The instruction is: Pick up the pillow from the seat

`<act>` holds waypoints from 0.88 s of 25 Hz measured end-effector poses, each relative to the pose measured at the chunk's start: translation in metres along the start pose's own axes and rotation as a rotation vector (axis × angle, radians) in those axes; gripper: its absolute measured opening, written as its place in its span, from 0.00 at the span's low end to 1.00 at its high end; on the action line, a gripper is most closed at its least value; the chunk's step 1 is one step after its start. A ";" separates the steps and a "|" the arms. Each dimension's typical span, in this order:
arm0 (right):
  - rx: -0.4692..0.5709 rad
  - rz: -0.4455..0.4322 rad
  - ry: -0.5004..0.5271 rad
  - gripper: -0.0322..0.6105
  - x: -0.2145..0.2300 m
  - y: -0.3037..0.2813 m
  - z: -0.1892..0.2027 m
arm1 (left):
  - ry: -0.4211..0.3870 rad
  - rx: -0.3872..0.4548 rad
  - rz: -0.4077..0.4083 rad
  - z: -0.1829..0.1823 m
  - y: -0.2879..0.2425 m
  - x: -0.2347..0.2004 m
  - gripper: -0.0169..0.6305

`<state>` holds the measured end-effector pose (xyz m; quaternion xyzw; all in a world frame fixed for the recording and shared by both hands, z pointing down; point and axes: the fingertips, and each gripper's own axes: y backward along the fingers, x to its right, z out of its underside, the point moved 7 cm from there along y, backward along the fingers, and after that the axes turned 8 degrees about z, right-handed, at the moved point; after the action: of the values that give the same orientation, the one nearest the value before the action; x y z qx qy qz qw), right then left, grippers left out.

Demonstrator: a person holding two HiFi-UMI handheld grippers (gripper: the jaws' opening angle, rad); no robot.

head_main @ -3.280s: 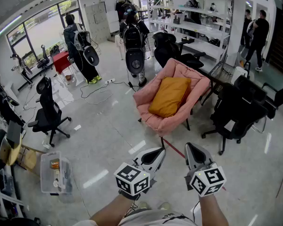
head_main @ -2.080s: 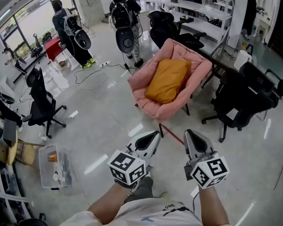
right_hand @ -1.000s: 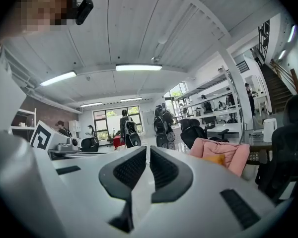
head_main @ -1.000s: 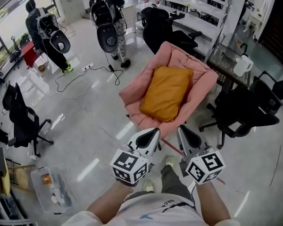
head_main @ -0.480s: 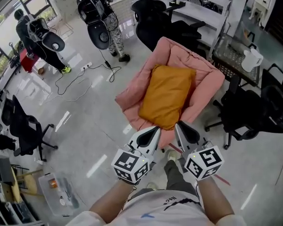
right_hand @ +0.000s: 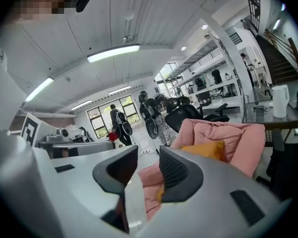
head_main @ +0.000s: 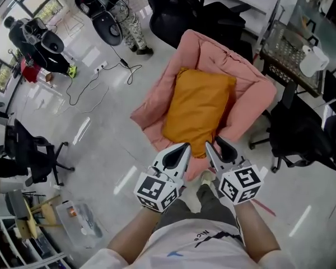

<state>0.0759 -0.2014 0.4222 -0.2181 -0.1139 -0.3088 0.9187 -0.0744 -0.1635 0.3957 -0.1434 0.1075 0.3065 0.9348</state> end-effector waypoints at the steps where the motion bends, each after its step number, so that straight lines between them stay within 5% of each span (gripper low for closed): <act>1: -0.008 0.014 -0.016 0.24 0.008 -0.007 0.004 | -0.002 -0.009 0.000 0.002 -0.008 -0.005 0.04; 12: -0.134 0.198 -0.130 0.32 0.079 -0.087 0.079 | 0.023 -0.127 0.081 0.065 -0.082 -0.079 0.04; 22: -0.196 0.332 -0.334 0.47 0.157 -0.177 0.180 | 0.014 -0.224 0.139 0.146 -0.133 -0.135 0.04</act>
<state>0.0766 -0.3248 0.6929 -0.3697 -0.1961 -0.1230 0.8998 -0.0839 -0.2909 0.5980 -0.2411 0.0890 0.3797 0.8887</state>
